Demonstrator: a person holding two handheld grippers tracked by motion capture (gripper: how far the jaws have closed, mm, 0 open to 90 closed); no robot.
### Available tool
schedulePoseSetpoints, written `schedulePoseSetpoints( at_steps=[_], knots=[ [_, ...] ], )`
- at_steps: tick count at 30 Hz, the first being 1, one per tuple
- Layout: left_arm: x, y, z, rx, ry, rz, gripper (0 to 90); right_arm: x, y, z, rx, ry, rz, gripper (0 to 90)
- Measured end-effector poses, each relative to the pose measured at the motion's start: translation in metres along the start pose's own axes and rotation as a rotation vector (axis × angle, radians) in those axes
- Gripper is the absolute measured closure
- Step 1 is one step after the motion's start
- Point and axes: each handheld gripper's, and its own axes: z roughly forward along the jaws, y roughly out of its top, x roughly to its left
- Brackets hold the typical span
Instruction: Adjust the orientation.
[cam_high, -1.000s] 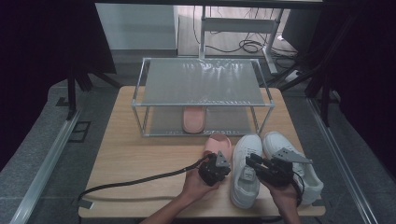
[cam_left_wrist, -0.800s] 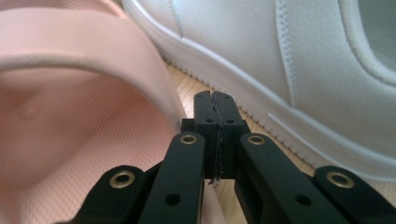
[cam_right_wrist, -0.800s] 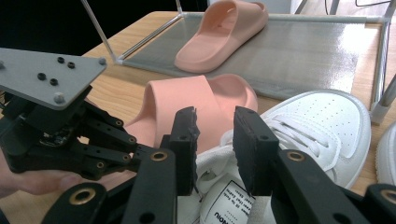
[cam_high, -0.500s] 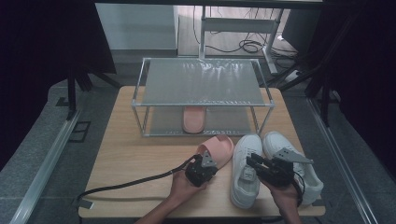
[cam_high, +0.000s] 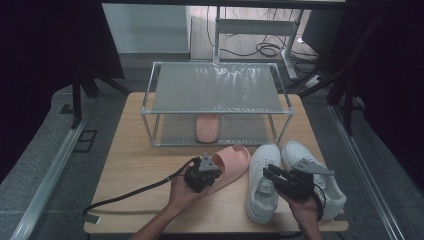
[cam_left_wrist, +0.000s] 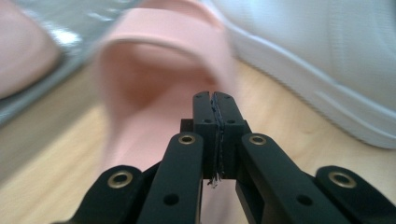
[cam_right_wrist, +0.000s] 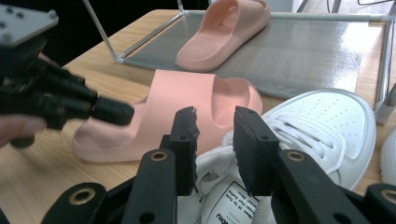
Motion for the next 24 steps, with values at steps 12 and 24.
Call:
schedulePoseSetpoints(
  at_steps=[12,24],
  knots=[
    [0.03,0.009,0.01,-0.017,0.086,-0.023,73.3,-0.002,-0.001,0.0,0.001,-0.001,0.005,69.3],
    [0.04,0.011,0.032,0.015,0.08,-0.062,85.6,-0.002,-0.001,0.0,0.003,-0.001,0.005,69.2]
  ],
)
